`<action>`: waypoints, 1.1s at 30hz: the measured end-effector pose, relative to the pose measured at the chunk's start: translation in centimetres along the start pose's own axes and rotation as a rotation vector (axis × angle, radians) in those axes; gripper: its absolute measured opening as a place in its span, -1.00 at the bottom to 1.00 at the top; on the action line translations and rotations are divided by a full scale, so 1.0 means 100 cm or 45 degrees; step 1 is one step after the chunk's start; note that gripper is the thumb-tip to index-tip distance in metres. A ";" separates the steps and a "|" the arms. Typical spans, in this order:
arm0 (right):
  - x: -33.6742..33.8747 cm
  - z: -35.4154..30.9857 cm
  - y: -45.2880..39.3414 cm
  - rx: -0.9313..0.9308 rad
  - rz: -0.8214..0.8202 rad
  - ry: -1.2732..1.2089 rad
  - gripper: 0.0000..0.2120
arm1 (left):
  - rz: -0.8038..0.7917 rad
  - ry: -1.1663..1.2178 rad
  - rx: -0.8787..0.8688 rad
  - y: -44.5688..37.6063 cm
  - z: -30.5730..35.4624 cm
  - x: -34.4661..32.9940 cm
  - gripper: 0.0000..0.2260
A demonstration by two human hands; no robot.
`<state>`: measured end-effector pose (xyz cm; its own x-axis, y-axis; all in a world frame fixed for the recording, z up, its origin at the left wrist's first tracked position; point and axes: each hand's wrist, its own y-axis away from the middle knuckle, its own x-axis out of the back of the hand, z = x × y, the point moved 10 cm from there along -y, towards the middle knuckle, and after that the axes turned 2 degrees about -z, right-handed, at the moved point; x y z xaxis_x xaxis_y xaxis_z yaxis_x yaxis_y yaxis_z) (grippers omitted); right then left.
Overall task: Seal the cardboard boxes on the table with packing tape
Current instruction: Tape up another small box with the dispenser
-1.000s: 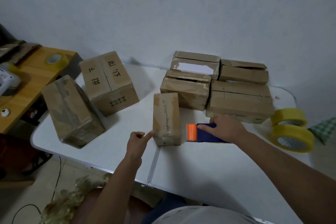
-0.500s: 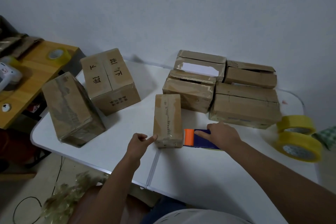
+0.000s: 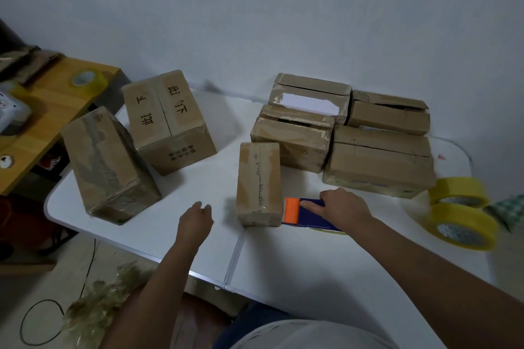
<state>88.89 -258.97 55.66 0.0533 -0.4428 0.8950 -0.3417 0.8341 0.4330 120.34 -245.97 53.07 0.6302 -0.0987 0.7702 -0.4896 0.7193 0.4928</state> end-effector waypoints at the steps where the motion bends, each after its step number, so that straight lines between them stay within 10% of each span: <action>1: 0.000 0.001 0.000 -0.003 0.005 0.003 -0.36 | 0.092 -0.092 -0.085 0.003 0.007 0.008 -0.60; 4: -0.001 0.000 0.001 -0.005 0.015 0.002 -0.39 | 0.452 -0.085 -0.684 0.038 0.055 0.032 -0.52; 7: -0.003 -0.003 0.002 0.002 0.009 -0.017 -0.36 | 0.275 -0.412 -1.217 0.071 0.089 -0.009 -0.32; 14: -0.007 -0.008 0.007 -0.008 0.004 -0.039 -0.36 | 0.261 -0.471 -1.384 0.068 0.126 -0.009 -0.57; 19: -0.011 -0.004 0.010 -0.037 0.009 -0.092 -0.37 | -0.053 -0.732 -1.295 0.047 0.156 -0.066 -0.54; 33: -0.011 0.032 0.023 0.026 0.049 -0.119 -0.47 | 0.023 -0.891 -1.243 0.028 0.144 -0.076 -0.45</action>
<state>85.05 -257.58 55.38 -0.0477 -0.4405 0.8965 -0.3609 0.8445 0.3957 105.48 -253.15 54.38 0.0162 -0.2177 0.9759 0.3586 0.9123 0.1976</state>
